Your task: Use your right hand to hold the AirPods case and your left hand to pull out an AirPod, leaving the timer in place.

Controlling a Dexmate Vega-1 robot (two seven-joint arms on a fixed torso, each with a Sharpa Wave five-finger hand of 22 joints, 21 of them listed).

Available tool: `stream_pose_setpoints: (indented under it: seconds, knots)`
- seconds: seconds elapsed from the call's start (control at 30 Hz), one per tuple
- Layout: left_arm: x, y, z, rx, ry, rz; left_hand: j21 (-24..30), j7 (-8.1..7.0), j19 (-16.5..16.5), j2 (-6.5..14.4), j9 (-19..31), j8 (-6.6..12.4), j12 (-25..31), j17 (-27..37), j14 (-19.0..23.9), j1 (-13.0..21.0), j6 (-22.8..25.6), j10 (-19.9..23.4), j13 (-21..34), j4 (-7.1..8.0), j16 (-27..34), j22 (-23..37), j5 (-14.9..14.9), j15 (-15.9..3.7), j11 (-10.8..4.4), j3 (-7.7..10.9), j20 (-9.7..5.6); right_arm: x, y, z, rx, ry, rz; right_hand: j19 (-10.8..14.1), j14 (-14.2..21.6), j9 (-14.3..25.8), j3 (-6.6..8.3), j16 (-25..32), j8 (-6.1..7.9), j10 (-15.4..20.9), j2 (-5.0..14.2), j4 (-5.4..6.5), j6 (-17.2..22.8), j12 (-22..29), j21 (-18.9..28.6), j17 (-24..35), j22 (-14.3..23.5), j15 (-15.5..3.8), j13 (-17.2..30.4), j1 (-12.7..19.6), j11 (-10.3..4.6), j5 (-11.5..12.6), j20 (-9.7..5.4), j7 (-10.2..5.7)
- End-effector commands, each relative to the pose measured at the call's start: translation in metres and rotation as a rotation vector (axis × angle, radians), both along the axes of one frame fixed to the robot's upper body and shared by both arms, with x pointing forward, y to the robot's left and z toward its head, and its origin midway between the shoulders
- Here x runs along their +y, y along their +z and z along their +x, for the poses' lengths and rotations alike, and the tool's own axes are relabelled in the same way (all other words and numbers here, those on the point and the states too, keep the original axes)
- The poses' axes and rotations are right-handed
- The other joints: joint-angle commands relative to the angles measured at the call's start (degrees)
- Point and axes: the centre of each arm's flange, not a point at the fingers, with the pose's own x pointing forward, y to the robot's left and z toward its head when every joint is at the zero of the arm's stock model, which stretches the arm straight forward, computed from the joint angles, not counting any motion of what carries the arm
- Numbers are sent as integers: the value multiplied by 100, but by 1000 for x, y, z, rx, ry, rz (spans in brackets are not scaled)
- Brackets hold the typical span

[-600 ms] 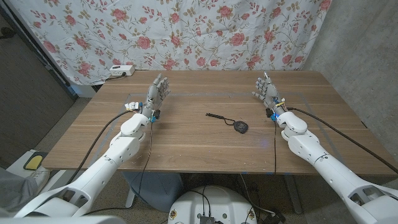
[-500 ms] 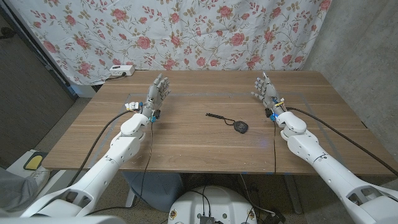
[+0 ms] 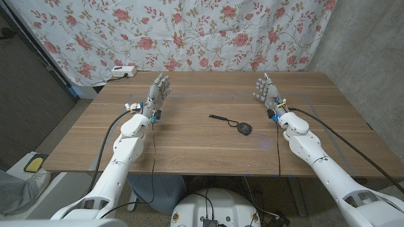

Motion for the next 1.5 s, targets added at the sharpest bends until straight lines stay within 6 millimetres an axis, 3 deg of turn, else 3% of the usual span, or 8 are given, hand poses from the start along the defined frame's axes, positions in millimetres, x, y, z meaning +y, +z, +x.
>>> stream_pose_setpoints:
  seconds: [0.03, 0.6, 0.73, 0.8, 0.93, 1.27, 1.4, 1.5]
  knots:
    - [9, 1, -4, -11, 64, 140, 42, -47, -29, -5, 21, 24, 26, 6, 21, 58, -18, 76, 31, -21, 40, 13, 21, 0, -4, 31, 41, 3, 5, -5, -13, -2, 16, -15, -24, 23, 40, 25, 41, 57, 24, 6, 19, 40, 40, 31, 18, 45, 14, 33, -15, 15, 47, -49]
    - [15, 19, -10, -50, 155, 241, 11, -55, -128, -13, 20, 23, 37, 4, -54, 80, -4, 121, 31, -60, 20, 11, 15, -7, 12, 26, -24, 7, 12, -5, -21, -6, 11, -27, -26, 23, 38, 24, 44, 57, 27, -5, 17, 44, 38, 30, 17, 45, 14, 42, -19, 10, 48, -51]
    - [10, 19, -10, -49, 176, 257, 33, -45, -84, -12, 21, 20, 37, 3, -57, 92, -6, 126, 31, -75, 24, 10, 14, -10, 23, 26, -91, 4, 14, -4, -22, -2, 12, -32, -31, 23, 41, 22, 43, 52, 31, -10, 14, 43, 36, 29, 17, 36, 15, 49, -26, 9, 49, -47]
    - [6, 13, -4, -41, 114, 143, 36, -28, -78, -11, 21, 25, 41, 2, -51, 98, 8, 141, 31, -84, 28, 10, 13, -18, 8, 27, -100, 3, 15, -4, -20, 5, 9, -35, -37, 23, 42, 19, 45, 54, 33, -12, 18, 44, 36, 28, 17, 27, 15, 53, -21, 9, 49, -46]
    - [8, 21, -11, -47, 227, 277, 2, 12, -193, 0, 21, 47, 65, -1, -189, 133, 87, 221, 31, -125, -4, 8, 10, -81, 17, 30, -279, 2, 18, -3, -22, 10, 5, -45, -47, 22, 45, 15, 47, 52, 37, -20, 22, 44, 33, 26, 16, 21, 14, 64, -53, 8, 49, -79]
    - [3, 18, -5, -55, 271, 269, 9, 12, -213, 6, 21, 48, 89, -4, -179, 151, 120, 302, 31, -152, 17, 6, 6, -129, -26, 28, -297, -7, 25, 6, -15, 23, -14, -67, -74, 19, 52, 4, 40, 49, 45, -37, 0, 45, 28, 22, 15, 15, 13, 89, -64, 6, 48, -90]
    - [6, 19, -7, -89, 311, 258, 72, 46, -36, 20, 22, 8, 129, -9, -83, 191, 35, 437, 33, -198, 55, -4, 6, -214, -30, 31, -546, -10, 26, 10, -19, 27, -14, -72, -75, 19, 53, 4, 37, 45, 47, -41, -7, 43, 27, 21, 15, 26, 13, 94, -62, 5, 48, -90]
    - [6, 23, -11, -90, 325, 288, 93, 58, 53, 30, 23, -1, 151, -13, -1, 227, 5, 514, 33, -228, 76, -11, 8, -232, -54, 39, -619, -12, 26, 12, -19, 29, -11, -77, -78, 18, 54, 3, 38, 42, 50, -44, -7, 43, 26, 20, 15, 29, 13, 99, -63, 4, 48, -90]
